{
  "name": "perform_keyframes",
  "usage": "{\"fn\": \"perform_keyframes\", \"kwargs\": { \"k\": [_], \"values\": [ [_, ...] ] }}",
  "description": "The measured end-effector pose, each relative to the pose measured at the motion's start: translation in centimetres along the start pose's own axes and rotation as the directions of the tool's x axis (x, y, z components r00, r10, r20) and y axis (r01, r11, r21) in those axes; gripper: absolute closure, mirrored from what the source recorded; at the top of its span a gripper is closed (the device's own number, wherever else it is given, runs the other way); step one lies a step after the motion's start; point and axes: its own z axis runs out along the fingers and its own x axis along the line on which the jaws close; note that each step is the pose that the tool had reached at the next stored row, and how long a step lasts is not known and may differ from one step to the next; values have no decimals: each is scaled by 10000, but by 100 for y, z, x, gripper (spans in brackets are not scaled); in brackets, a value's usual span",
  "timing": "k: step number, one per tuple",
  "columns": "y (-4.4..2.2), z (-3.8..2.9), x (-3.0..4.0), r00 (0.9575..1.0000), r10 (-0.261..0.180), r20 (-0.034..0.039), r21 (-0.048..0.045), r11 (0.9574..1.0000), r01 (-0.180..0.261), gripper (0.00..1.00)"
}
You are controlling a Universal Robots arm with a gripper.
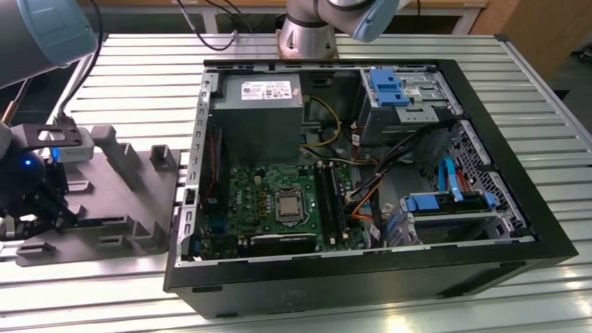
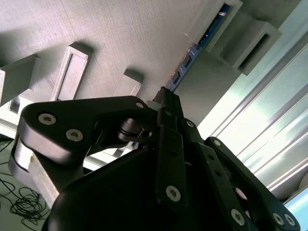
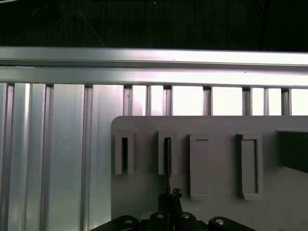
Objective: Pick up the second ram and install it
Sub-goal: 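Pick up the second ram and move it above second insertion slot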
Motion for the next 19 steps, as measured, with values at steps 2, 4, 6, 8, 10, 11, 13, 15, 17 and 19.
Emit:
{"fn": "perform_keyframes", "kwargs": {
  "k": [2, 4, 6, 8, 10, 11, 13, 15, 17, 19],
  "values": [
    [0, -1, 0, 10000, 5, -1, -1, 10000, -5, 88],
    [0, -1, 0, 10000, 31, -1, -1, 10000, -31, 88],
    [0, -2, 0, 10000, 36, -1, -1, 10000, -36, 88],
    [1, -10, 0, 10000, 42, -3, -3, 10000, -42, 88],
    [0, -17, 0, 10000, 47, -1, -1, 10000, -47, 88],
    [0, -22, 0, 10000, 49, -2, -2, 10000, -49, 88],
    [1, -32, 0, 10000, 49, -1, -1, 10000, -49, 88],
    [0, -40, -1, 10000, 49, 0, 0, 10000, -49, 88],
    [1, -42, -1, 10000, 49, 1, 2, 10000, -49, 88],
    [1, -47, -1, 10000, 49, -1, -1, 10000, -49, 88]
  ]
}}
